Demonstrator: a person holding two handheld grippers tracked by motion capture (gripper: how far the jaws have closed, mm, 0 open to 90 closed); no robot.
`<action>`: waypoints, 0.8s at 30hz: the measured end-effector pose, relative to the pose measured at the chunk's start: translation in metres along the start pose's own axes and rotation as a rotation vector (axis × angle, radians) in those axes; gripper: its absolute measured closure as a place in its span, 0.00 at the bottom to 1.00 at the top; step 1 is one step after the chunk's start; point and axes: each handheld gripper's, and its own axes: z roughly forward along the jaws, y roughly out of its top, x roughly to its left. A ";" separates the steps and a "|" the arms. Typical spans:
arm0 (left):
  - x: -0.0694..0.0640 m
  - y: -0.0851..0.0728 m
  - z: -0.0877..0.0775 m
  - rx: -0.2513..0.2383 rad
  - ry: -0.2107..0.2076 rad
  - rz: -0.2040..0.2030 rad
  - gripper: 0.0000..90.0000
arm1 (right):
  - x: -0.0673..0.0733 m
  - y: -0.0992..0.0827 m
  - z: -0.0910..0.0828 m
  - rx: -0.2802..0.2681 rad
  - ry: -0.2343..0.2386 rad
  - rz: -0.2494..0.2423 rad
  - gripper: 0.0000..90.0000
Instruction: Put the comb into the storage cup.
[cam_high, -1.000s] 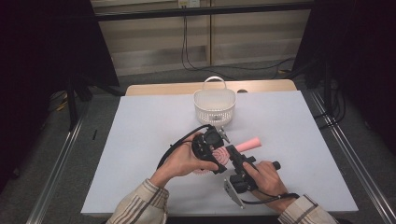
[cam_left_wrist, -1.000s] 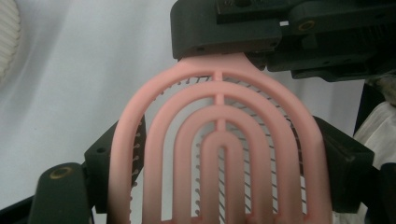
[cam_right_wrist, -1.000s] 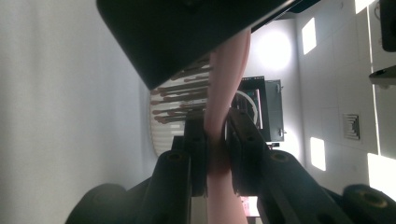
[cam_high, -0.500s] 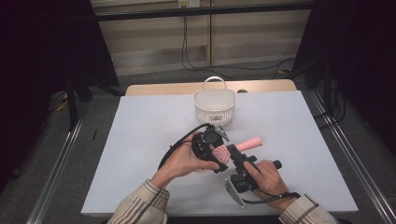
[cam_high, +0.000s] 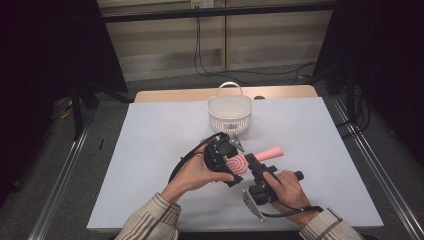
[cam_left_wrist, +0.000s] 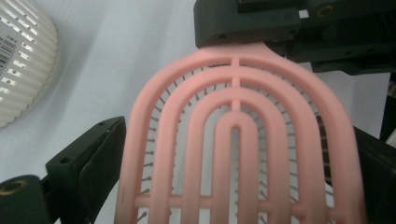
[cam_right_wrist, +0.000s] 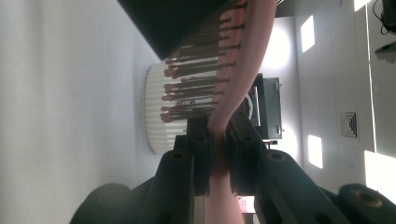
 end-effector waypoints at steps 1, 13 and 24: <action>-0.001 -0.001 -0.002 -0.016 0.014 -0.006 0.06 | -0.001 0.000 0.000 -0.003 -0.005 -0.007 0.90; 0.000 -0.007 -0.009 -0.078 0.018 -0.031 0.06 | -0.008 -0.007 0.001 0.022 -0.012 0.022 0.90; -0.002 -0.013 -0.015 -0.121 0.013 -0.034 0.06 | -0.012 -0.011 0.000 0.031 -0.006 0.065 0.90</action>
